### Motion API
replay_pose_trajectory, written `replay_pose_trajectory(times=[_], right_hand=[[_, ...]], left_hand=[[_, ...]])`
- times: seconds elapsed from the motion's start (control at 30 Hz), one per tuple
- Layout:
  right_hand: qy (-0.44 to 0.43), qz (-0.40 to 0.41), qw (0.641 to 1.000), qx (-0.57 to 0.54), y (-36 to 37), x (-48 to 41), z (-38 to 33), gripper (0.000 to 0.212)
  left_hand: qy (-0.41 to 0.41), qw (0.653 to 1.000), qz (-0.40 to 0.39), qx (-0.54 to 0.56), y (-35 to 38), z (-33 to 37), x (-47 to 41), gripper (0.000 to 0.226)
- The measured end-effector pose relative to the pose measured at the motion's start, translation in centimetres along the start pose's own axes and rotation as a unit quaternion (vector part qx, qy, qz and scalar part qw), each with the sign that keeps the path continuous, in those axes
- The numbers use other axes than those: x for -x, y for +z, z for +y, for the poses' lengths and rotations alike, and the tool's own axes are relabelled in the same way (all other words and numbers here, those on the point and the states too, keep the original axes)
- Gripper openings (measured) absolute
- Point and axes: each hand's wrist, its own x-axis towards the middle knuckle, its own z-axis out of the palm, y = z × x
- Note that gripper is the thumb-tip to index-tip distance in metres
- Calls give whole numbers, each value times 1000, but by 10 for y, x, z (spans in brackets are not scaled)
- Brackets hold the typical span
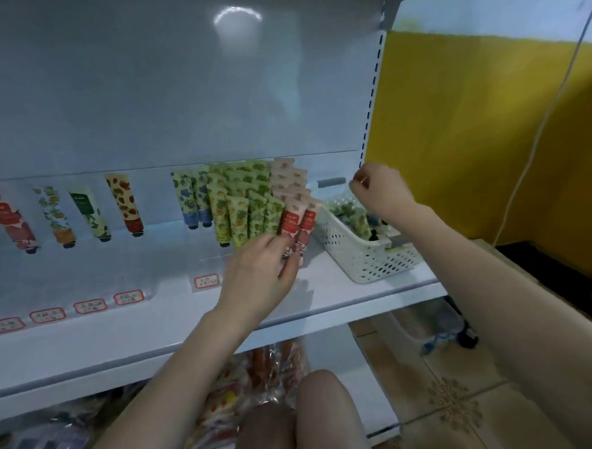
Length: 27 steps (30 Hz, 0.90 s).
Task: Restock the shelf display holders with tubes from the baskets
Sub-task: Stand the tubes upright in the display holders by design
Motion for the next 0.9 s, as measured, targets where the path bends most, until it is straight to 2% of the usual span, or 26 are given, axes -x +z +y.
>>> replay_pose_trajectory(times=[0.13,0.27,0.4,0.47,0.57,0.73,0.9], right_hand=[[65,-59,994,58,-17,4,47,29],[101,-144,982,75,-21,0,76,31],[91,-249,959,98,-21,-10,83,18],[84,-286,945,131,-16,-16,82,30],[82,-302,937,155,-5,-23,88,33],[88,-288,944,137,13,-43,93,27],[107,-296,940,129,28,-59,88,28]], left_hand=[[11,999,-30,-4,12,30,-43,29],[-6,990,-135,-31,37,54,-90,31],[-38,957,-274,-89,79,64,-134,27],[-57,942,-310,-116,103,62,-149,21],[-89,920,-353,-143,136,55,-165,12],[-175,880,-416,-147,170,45,-176,36],[-221,838,-474,-151,181,37,-182,59]])
